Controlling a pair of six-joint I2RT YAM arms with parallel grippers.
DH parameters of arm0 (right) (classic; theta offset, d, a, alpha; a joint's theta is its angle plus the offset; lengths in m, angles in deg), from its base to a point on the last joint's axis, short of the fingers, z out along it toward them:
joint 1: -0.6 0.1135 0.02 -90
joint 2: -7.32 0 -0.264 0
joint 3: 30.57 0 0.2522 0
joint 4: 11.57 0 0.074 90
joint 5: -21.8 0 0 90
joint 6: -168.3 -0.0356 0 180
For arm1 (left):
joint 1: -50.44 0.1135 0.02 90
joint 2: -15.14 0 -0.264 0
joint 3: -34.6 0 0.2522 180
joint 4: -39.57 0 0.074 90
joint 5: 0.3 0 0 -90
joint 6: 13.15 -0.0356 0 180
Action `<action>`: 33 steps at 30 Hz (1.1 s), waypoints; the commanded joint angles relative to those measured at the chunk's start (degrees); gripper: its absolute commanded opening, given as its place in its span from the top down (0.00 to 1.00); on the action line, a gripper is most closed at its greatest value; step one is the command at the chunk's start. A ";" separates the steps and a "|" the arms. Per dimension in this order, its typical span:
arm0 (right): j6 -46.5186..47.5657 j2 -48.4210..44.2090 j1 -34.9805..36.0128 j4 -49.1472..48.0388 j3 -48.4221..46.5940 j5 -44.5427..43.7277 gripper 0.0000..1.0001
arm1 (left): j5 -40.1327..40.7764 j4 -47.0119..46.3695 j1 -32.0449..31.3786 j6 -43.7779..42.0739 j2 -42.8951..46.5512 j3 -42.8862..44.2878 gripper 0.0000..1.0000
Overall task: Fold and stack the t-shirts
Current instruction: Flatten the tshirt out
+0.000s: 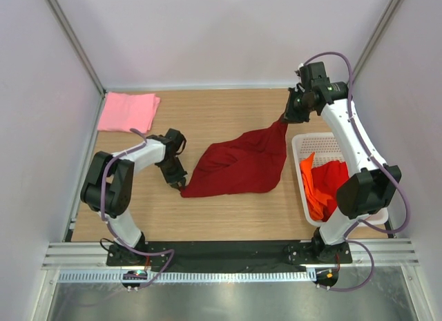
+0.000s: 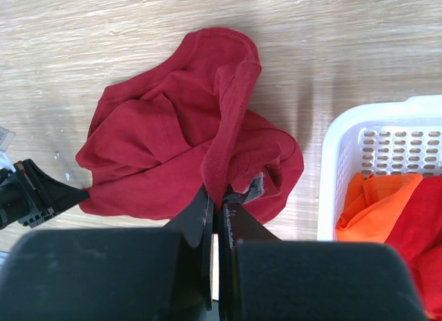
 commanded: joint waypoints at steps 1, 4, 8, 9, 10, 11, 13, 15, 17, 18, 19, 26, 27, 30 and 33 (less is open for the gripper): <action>-0.23 -3.02 0.18 -1.19 -0.26 1.25 0.99 | 5.88 -7.55 0.03 -0.73 -0.76 -0.60 0.86; -1.11 -3.11 0.18 -0.93 -0.87 1.52 0.99 | 7.11 -7.55 0.03 -1.61 0.03 1.59 1.00; -3.13 -2.58 0.09 -0.23 -2.89 0.73 0.99 | 10.79 -3.78 0.03 -5.21 4.41 5.80 1.00; -3.83 -1.80 0.01 0.38 -3.68 -0.49 0.99 | 11.50 -1.85 0.03 -5.83 6.69 7.04 1.00; -4.27 -0.92 0.00 0.82 -6.30 -1.03 0.99 | 12.90 -0.88 0.03 -6.45 8.28 8.18 1.00; -5.58 -0.13 0.00 1.35 -8.15 -1.90 0.99 | 13.35 -0.09 0.12 -7.32 9.69 10.71 1.00; -7.52 3.38 -0.96 2.85 -14.80 -3.05 0.99 | 14.31 1.76 0.12 -9.96 13.80 13.36 1.00; -10.85 7.32 -3.49 4.60 -19.83 -2.44 0.99 | 16.77 3.17 0.03 -12.50 16.37 18.79 1.00; -13.14 9.71 -5.70 7.14 -27.92 -0.43 0.99 | 21.23 5.98 0.03 -14.09 19.27 22.94 1.00; -15.59 10.33 -7.10 7.68 -30.12 0.98 0.99 | 22.48 6.86 0.03 -15.14 20.15 27.22 1.00; -16.66 10.77 -9.29 7.94 -32.92 2.47 0.99 | 23.62 7.47 0.12 -17.07 20.94 29.00 1.00; -19.74 0.96 -12.83 4.88 -29.10 8.54 0.99 | 32.60 12.31 0.30 -22.01 29.54 39.21 1.00; -19.83 -0.54 -12.83 4.44 -28.04 9.24 0.99 | 33.73 12.66 0.21 -22.44 30.52 39.74 1.00; -20.53 -5.81 -12.83 1.02 -23.82 11.61 0.99 | 37.42 13.90 0.21 -22.54 33.85 40.80 1.00; -21.32 -8.29 -12.83 -3.20 -22.67 12.94 0.99 | 39.89 12.85 0.21 -24.29 37.19 40.80 1.00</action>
